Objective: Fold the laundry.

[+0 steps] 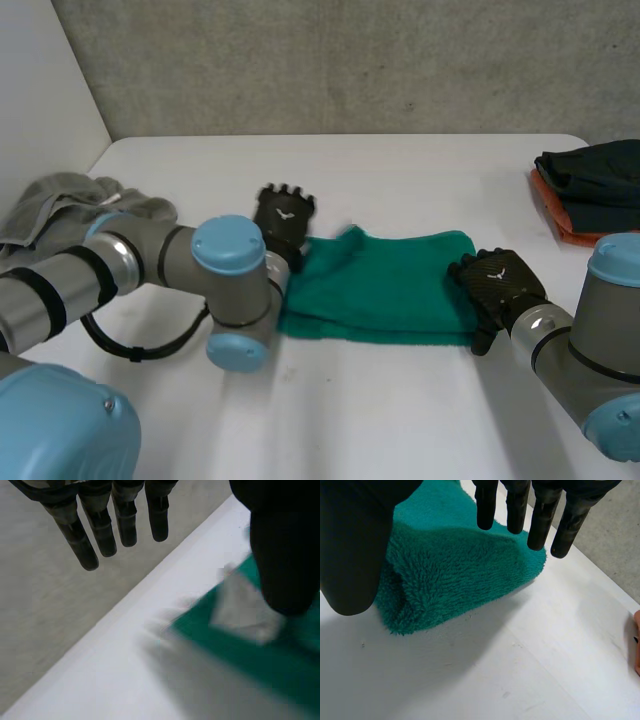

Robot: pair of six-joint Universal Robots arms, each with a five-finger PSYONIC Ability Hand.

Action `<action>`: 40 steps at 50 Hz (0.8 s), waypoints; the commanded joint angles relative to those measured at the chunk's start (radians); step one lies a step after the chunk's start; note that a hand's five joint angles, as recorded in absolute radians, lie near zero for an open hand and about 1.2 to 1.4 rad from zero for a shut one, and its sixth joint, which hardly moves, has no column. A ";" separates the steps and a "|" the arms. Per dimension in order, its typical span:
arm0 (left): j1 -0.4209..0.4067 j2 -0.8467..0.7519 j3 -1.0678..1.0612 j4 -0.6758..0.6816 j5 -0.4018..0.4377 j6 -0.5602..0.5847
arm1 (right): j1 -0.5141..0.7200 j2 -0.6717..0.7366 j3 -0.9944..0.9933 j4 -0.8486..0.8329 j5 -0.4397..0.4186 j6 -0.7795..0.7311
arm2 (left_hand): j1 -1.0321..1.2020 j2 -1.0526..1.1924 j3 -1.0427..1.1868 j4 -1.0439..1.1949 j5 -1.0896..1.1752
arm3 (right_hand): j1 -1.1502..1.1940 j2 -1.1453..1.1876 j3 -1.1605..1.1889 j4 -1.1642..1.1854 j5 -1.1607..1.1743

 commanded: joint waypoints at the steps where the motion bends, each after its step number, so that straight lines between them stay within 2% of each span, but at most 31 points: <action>1: 0.046 0.037 -0.018 0.015 -0.134 0.062 | 0.002 -0.001 0.002 -0.014 0.001 0.000 | 0.037 0.031 0.035 0.032 0.021 | 0.220 0.173 0.165 0.176 0.159; 9: -0.004 0.121 -0.144 0.017 -0.081 0.027 | 0.005 0.004 -0.005 -0.020 0.001 0.000 | 0.028 0.022 0.026 0.023 0.013 | 0.344 0.297 0.288 0.300 0.282; 11: -0.019 0.127 -0.164 0.017 -0.081 0.026 | 0.002 0.014 -0.008 -0.020 0.001 -0.001 | 0.028 0.022 0.026 0.023 0.013 | 0.461 0.414 0.405 0.417 0.399; 12: -0.023 0.129 -0.170 0.017 -0.081 0.026 | 0.000 0.019 -0.010 -0.020 0.002 -0.003 | 0.028 0.022 0.026 0.023 0.013 | 0.522 0.475 0.467 0.478 0.461; 17: -0.029 0.175 -0.220 0.015 -0.081 0.024 | -0.004 0.014 0.002 -0.018 0.018 -0.006 | 0.019 0.013 0.017 0.014 0.004 | 1.187 1.140 1.132 1.143 1.126; 19: -0.029 0.186 -0.240 0.014 -0.081 0.022 | -0.006 0.010 0.007 -0.015 0.022 -0.017 | 0.016 0.010 0.014 0.012 0.001 | 1.188 1.141 1.133 1.144 1.127; 24: -0.026 0.253 -0.315 0.012 -0.083 0.022 | -0.038 -0.055 0.033 0.009 0.028 -0.150 | -0.022 -0.028 -0.024 -0.026 -0.037 | 1.188 1.141 1.133 1.144 1.127; 27: -0.023 0.296 -0.357 0.012 -0.081 0.021 | -0.090 -0.081 0.016 0.022 0.031 -0.328 | -0.043 -0.048 -0.045 -0.047 -0.058 | 1.188 1.141 1.133 1.144 1.127; 30: -0.018 0.337 -0.392 0.012 -0.081 0.021 | -0.087 -0.082 -0.011 0.009 0.022 -0.408 | -0.060 -0.066 -0.062 -0.065 -0.075 | 1.188 1.141 1.133 1.144 1.127; 34: -0.003 0.379 -0.426 0.012 -0.083 0.019 | 0.029 -0.090 -0.085 -0.009 0.015 -0.489 | -0.078 -0.084 -0.080 -0.082 -0.093 | 1.188 1.141 1.133 1.144 1.127; 36: 0.008 0.400 -0.443 0.012 -0.084 0.016 | 0.143 -0.082 -0.140 -0.029 -0.002 -0.500 | -0.084 -0.090 -0.086 -0.088 -0.099 | 1.188 1.141 1.133 1.144 1.127; 38: 0.013 0.414 -0.452 0.014 -0.086 0.009 | 0.207 -0.075 -0.166 -0.053 -0.033 -0.500 | -0.093 -0.098 -0.095 -0.097 -0.108 | 1.188 1.141 1.133 1.144 1.127; 40: 0.019 0.436 -0.463 0.014 -0.087 -0.016 | 0.287 -0.020 -0.186 -0.089 -0.100 -0.500 | -0.093 -0.098 -0.095 -0.097 -0.108 | 1.188 1.141 1.133 1.144 1.127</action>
